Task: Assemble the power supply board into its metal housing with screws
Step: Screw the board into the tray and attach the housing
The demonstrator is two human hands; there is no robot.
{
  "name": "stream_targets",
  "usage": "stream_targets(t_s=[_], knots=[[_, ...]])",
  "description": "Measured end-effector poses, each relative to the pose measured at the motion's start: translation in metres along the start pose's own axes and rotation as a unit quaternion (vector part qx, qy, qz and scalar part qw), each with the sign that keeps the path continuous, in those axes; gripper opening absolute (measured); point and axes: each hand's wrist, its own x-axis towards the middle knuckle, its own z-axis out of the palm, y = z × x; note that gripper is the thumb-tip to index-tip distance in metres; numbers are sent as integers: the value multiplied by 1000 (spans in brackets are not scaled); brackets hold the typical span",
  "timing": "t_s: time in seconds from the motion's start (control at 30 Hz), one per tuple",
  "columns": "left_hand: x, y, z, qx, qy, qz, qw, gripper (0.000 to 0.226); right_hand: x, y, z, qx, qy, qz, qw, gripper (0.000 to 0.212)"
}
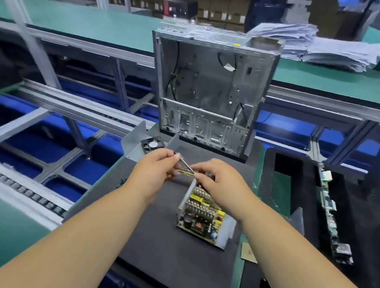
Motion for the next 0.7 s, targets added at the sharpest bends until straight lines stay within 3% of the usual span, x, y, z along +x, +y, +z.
stream_targets(t_s=[0.17,0.23,0.33,0.5,0.6,0.7], knots=[[15,2,-54,-45,42,-57,996,16,37,-19,31,82,-14,24,996,15],[23,1,-79,-37,66,-59,995,16,52,-27,41,131,-60,53,988,15],[39,-1,-117,-42,131,-80,987,9,74,-36,54,117,-104,74,985,20],[62,-14,-162,-27,106,-120,987,13,108,-46,74,308,-1,110,945,11],[70,-32,-178,43,57,-110,991,16,124,-51,84,349,72,116,927,10],[78,-51,-193,121,61,-94,986,15,137,-51,94,344,135,129,920,16]])
